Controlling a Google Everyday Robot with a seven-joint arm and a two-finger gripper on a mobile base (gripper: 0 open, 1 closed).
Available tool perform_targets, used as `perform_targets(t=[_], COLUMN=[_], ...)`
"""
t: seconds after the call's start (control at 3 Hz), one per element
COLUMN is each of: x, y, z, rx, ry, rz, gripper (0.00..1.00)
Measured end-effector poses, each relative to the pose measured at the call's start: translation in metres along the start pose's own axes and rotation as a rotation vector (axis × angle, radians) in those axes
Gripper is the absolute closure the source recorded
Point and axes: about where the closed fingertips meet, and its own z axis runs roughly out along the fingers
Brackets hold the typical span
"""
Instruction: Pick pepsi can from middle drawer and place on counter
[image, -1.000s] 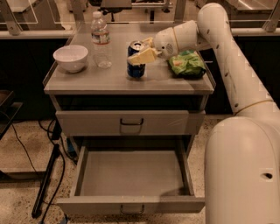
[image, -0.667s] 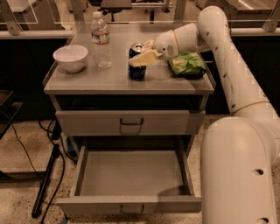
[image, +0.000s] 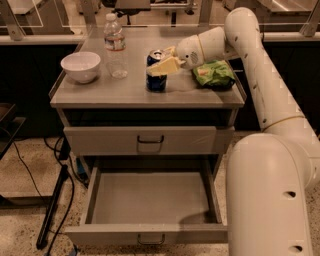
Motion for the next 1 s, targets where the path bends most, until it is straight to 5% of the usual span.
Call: perform_targets(t=[1.0], x=[0.0], y=[0.0], z=[0.0001], rx=[0.0], ry=[0.0], rz=[0.0], gripper=[0.15])
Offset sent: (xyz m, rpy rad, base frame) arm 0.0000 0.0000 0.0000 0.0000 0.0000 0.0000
